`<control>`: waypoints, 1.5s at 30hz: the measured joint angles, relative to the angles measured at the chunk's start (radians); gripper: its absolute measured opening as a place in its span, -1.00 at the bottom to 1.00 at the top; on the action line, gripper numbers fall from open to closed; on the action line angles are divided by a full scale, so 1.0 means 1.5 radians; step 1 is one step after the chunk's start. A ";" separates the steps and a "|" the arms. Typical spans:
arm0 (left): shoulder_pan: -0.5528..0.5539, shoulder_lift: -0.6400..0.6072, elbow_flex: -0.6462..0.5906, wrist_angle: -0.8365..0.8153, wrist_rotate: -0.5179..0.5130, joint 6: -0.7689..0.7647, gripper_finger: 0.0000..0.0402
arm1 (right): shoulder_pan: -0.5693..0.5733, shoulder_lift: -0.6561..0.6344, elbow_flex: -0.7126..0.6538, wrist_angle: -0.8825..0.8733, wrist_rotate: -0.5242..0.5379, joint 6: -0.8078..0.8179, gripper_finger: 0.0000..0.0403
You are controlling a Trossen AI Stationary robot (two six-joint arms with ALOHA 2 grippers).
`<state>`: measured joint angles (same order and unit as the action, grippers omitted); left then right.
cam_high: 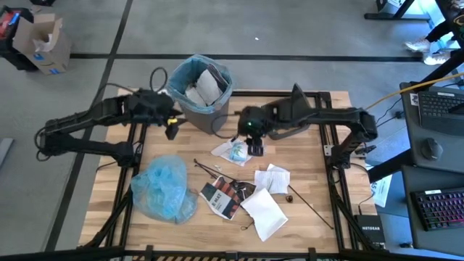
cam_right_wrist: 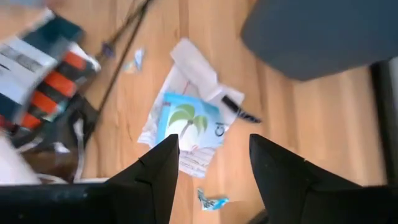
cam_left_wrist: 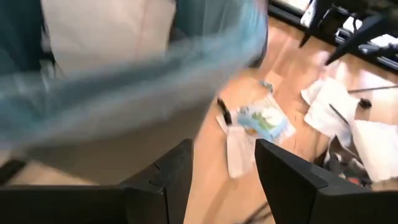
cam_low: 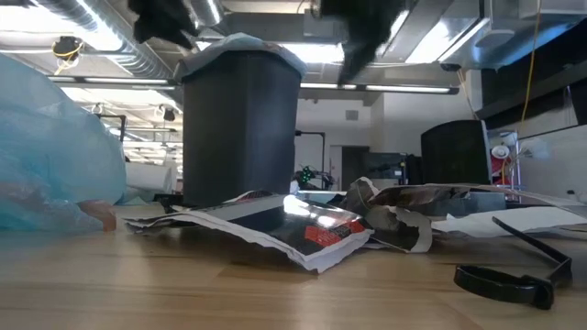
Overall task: Pick and place trash into bin
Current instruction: Put the blue carton into the trash bin
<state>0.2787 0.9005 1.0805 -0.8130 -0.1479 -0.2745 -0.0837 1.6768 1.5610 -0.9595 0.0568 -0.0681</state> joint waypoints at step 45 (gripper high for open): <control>-0.039 -0.055 -0.094 0.031 -0.013 0.110 -0.17 | -0.001 0.085 -0.559 0.953 -0.085 0.601 -0.84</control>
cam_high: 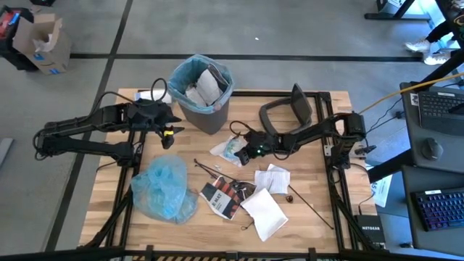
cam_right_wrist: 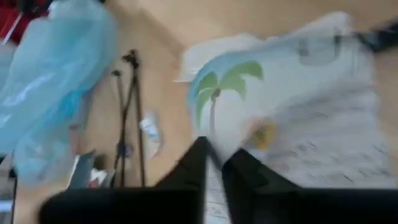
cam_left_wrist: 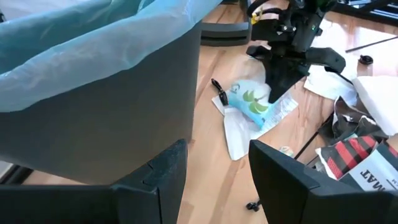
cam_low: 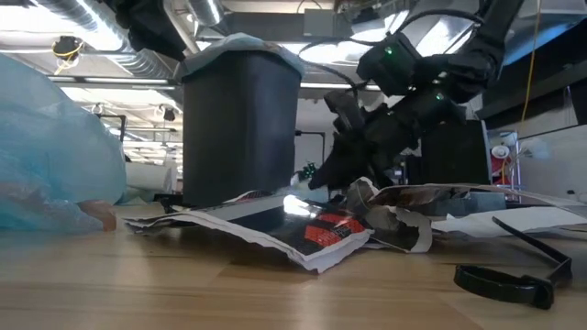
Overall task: Pick and place trash into bin
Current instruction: Put the blue carton into the trash bin
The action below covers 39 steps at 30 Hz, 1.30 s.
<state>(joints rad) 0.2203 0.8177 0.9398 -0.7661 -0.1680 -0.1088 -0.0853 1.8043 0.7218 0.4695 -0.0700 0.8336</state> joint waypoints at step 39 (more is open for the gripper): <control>0.002 -0.046 0.000 0.051 -0.013 0.056 -0.17 | -0.146 -0.063 0.602 -0.318 0.119 -0.567 -0.67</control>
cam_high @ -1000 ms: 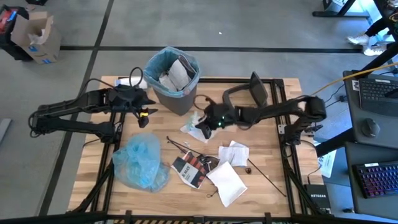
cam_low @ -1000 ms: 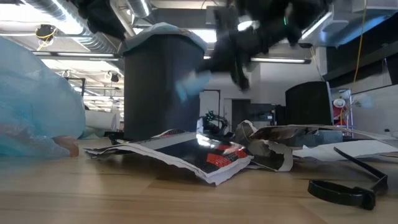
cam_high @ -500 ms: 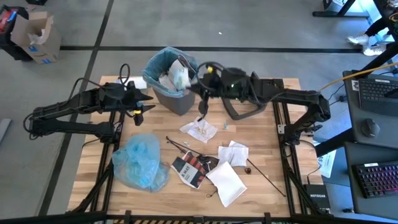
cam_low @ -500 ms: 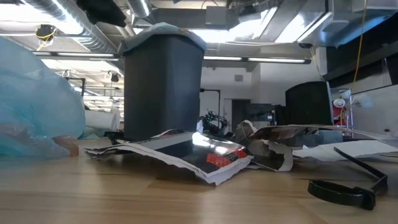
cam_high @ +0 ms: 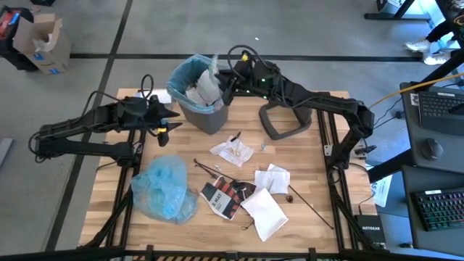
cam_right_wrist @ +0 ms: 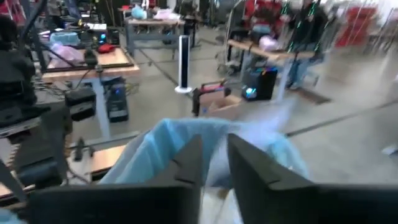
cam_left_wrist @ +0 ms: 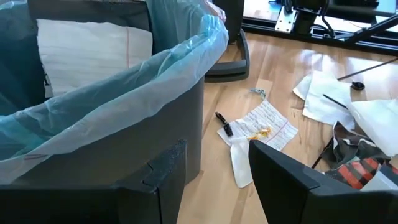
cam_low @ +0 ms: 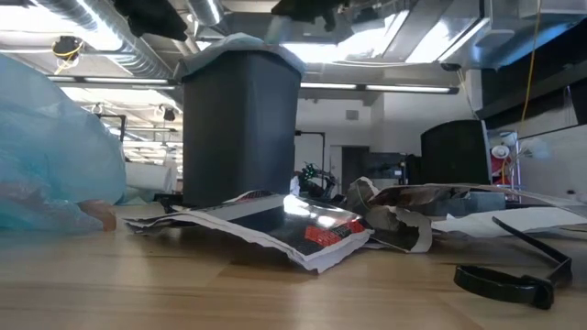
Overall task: Pick and place trash into bin
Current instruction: Put the blue carton into the trash bin, then put the blue paper into the trash bin
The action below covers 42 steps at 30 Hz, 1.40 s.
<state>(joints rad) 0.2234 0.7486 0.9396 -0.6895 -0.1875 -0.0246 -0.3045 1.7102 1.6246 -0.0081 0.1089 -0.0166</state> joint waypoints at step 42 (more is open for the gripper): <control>0.000 0.002 0.000 -0.004 0.000 -0.013 -0.17 | 0.142 -0.122 -0.509 -0.346 0.043 0.519 -0.21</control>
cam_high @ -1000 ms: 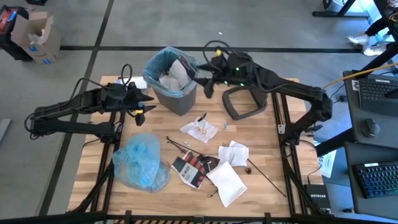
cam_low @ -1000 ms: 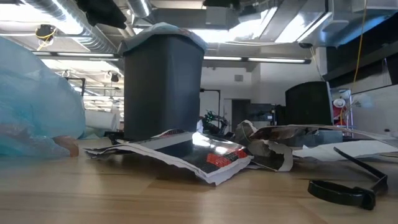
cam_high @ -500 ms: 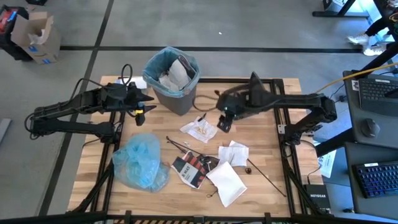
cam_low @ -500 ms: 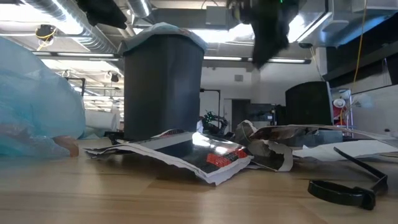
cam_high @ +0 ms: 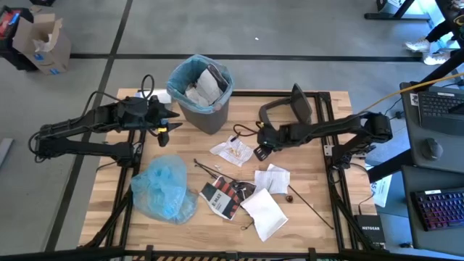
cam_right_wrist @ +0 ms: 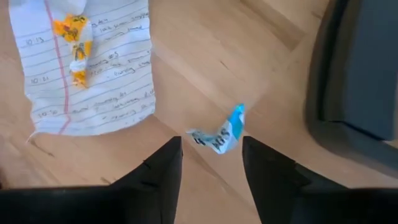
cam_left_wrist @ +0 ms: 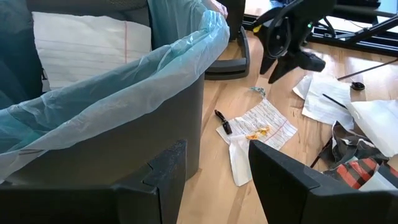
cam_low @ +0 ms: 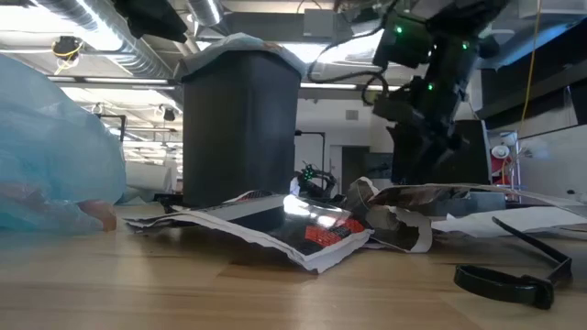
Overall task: Pick and place trash into bin
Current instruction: Put the blue paper into the trash bin
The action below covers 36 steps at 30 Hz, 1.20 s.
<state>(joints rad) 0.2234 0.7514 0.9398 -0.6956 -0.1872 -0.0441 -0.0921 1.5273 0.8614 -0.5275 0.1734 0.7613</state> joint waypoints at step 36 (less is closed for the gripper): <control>0.000 0.000 0.000 0.002 0.000 -0.021 -0.17 | 0.000 0.032 0.092 -0.009 0.034 -0.091 -0.98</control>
<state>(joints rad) 0.2231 0.7521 0.9401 -0.6929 -0.1871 -0.0754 -0.0921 1.5746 0.9988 -0.5407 0.2243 0.6255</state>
